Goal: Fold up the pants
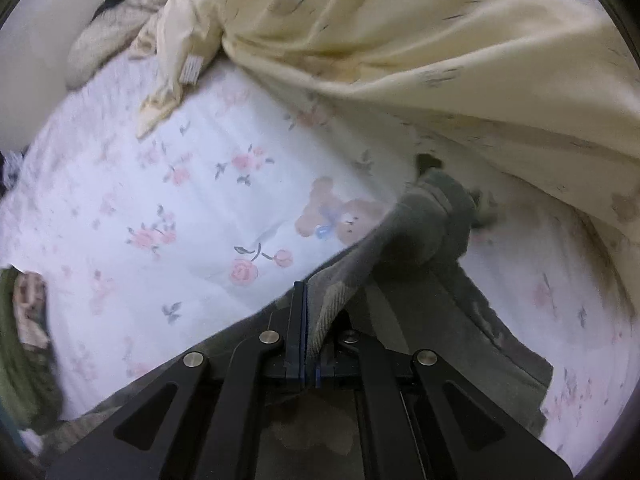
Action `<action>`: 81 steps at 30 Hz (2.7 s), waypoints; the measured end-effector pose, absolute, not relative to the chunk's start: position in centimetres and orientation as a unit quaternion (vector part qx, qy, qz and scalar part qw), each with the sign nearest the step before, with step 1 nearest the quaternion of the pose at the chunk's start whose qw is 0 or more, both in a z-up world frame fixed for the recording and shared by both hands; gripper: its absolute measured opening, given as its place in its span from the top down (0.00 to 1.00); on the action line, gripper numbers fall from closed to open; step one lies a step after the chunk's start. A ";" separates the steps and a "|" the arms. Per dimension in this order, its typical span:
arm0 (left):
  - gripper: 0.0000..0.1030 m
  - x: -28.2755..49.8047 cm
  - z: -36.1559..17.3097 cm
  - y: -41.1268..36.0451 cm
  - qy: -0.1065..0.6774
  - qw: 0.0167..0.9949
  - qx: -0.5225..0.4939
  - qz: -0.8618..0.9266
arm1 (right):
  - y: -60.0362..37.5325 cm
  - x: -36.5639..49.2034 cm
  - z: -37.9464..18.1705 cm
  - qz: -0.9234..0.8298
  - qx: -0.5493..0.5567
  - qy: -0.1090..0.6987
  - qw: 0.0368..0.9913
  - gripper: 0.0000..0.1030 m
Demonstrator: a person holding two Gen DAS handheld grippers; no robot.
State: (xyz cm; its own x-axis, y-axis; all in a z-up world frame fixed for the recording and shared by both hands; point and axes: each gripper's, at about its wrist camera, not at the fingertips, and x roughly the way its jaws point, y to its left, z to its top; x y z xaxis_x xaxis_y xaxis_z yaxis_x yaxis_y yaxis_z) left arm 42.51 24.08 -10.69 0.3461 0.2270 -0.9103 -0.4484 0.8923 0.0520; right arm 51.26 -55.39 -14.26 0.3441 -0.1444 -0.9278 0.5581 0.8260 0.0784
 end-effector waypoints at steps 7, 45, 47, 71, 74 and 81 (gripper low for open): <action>0.59 42.3 -11.6 23.1 0.541 0.814 -0.077 0.196 | -55.8 52.2 -15.7 -0.176 0.191 0.572 0.778 0.92; 0.08 36.5 -17.6 18.6 0.554 0.827 -0.021 0.098 | -66.5 29.8 -13.4 -0.204 0.228 0.588 0.749 0.95; 0.08 36.5 -17.3 18.9 0.555 0.826 -0.024 0.099 | -66.3 29.7 -15.1 -0.213 0.221 0.590 0.747 0.90; 0.19 32.1 -17.0 15.7 0.579 0.814 0.049 0.009 | -52.0 36.7 -16.6 -0.171 0.043 0.553 0.814 0.74; 0.18 30.5 -16.1 18.6 0.610 0.788 0.045 0.069 | -52.4 36.2 -15.4 -0.217 0.027 0.559 0.800 0.68; 0.20 25.3 -8.7 24.2 0.561 0.817 -0.112 0.077 | -50.0 30.5 -7.8 -0.111 0.135 0.486 0.856 0.68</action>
State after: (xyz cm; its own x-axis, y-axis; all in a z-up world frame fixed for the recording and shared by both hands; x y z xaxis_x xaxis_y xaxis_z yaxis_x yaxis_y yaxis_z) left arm 25.26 24.16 -8.71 0.3596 -0.0005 -0.9331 -0.2507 0.9632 -0.0972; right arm 30.53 -50.03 -7.84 0.5024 -0.0586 -0.8627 0.3219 0.9387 0.1237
